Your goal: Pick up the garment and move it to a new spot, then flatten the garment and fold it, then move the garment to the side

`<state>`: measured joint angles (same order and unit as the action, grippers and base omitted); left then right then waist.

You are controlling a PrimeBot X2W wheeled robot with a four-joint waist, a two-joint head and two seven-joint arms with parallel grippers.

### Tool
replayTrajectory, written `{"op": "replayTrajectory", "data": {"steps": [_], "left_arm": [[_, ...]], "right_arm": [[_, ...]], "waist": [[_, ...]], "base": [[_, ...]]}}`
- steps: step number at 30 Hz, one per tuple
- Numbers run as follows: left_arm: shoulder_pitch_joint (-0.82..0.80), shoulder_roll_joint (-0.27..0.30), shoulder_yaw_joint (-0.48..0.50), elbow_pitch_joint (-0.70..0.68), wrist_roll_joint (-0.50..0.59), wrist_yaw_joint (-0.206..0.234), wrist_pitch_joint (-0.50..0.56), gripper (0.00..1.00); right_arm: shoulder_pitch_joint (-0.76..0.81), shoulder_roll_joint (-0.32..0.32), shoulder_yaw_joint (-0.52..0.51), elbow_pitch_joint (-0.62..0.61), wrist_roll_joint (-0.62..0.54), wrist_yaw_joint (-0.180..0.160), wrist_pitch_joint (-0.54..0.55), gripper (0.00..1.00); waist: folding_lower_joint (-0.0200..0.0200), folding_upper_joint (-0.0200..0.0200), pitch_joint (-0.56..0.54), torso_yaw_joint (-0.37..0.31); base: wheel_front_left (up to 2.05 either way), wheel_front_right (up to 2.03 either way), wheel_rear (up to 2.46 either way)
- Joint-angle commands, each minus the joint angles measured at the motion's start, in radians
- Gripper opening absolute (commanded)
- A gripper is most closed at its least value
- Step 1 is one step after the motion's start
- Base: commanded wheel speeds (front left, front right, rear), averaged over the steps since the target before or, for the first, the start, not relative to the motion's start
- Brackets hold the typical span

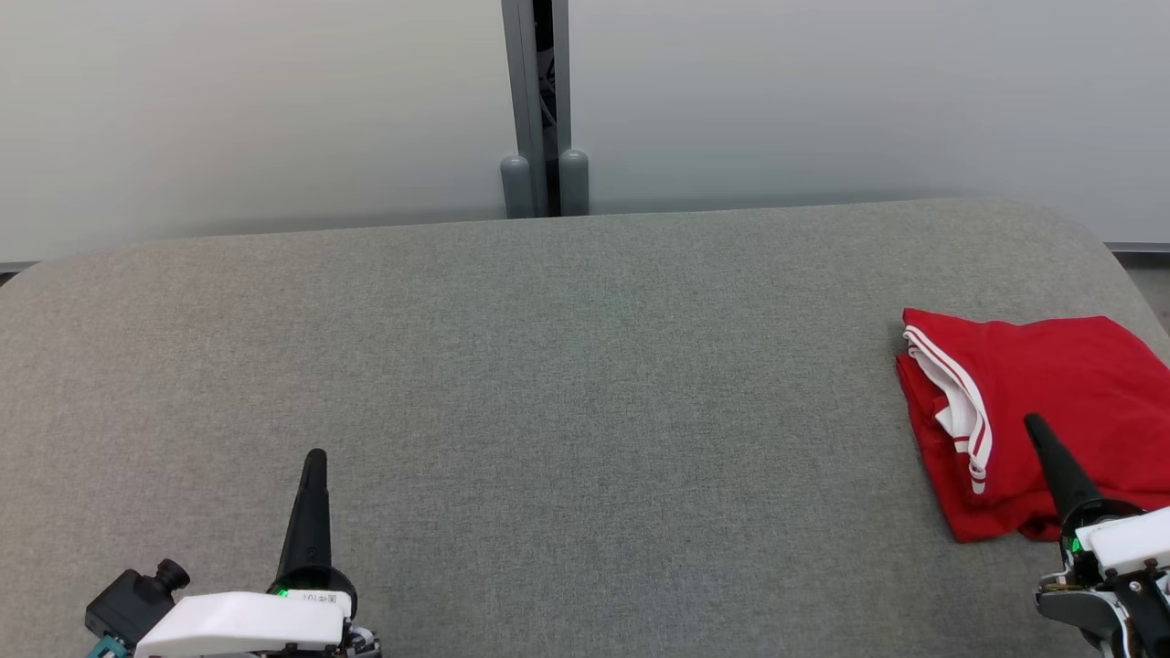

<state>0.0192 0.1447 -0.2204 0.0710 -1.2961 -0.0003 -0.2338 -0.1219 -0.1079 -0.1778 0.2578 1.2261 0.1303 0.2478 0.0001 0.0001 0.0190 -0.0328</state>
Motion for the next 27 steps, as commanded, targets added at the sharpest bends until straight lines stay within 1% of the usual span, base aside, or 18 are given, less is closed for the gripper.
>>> {"op": "replayTrajectory", "data": {"steps": [1, 27], "left_arm": [[0.005, 0.001, 0.010, -0.006, -0.016, -0.012, -0.004, 0.00], [0.010, -0.052, 0.043, 0.008, -0.188, -0.082, -0.018, 0.00]], "right_arm": [[-0.025, -0.012, -0.006, 0.000, 0.026, 0.001, 0.011, 0.00], [-0.066, -0.015, -0.066, 0.068, 0.239, 0.001, 0.098, 0.00]], "waist": [[0.0000, -0.0001, 0.000, 0.001], [0.0000, -0.0001, -0.008, 0.017]], "base": [[0.00, 0.00, 0.00], [0.00, 0.00, 0.00]]}}
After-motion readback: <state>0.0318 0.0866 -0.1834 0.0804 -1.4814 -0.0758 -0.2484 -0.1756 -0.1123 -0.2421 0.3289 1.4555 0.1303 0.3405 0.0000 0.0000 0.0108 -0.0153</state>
